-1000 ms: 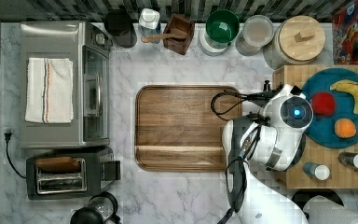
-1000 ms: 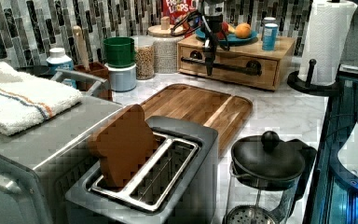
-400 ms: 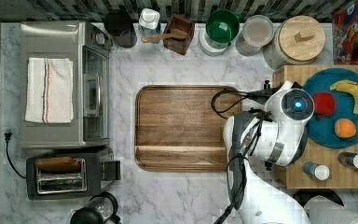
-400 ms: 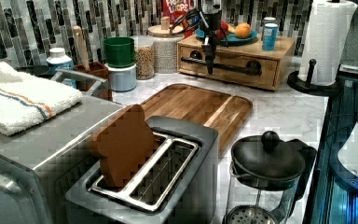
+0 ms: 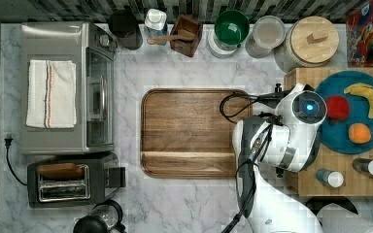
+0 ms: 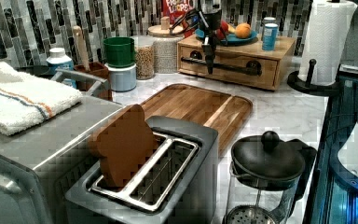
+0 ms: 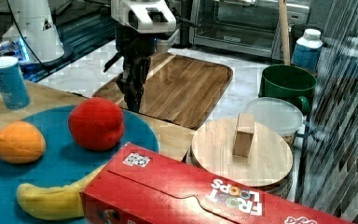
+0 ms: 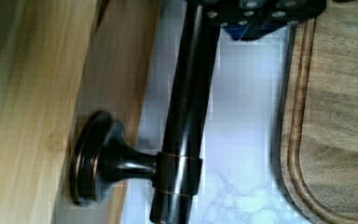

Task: Close the drawer.

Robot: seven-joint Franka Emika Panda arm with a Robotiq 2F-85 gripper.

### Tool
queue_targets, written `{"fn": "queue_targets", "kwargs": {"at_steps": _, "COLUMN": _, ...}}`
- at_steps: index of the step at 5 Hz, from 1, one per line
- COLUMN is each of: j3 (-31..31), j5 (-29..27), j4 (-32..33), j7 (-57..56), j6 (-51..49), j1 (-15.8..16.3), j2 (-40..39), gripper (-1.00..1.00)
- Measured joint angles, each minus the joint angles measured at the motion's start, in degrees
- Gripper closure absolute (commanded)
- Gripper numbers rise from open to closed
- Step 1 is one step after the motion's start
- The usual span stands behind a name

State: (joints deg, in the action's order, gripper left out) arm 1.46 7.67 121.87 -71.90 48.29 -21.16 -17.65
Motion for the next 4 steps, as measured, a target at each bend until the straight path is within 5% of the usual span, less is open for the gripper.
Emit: {"fn": "queue_targets", "kwargs": {"at_steps": 4, "j3": -0.1, "j5": 1.1, "j4": -0.3, "j7": 0.1, "j6": -0.6, "j1": 0.1, "j2": -0.2, "gripper": 1.0}}
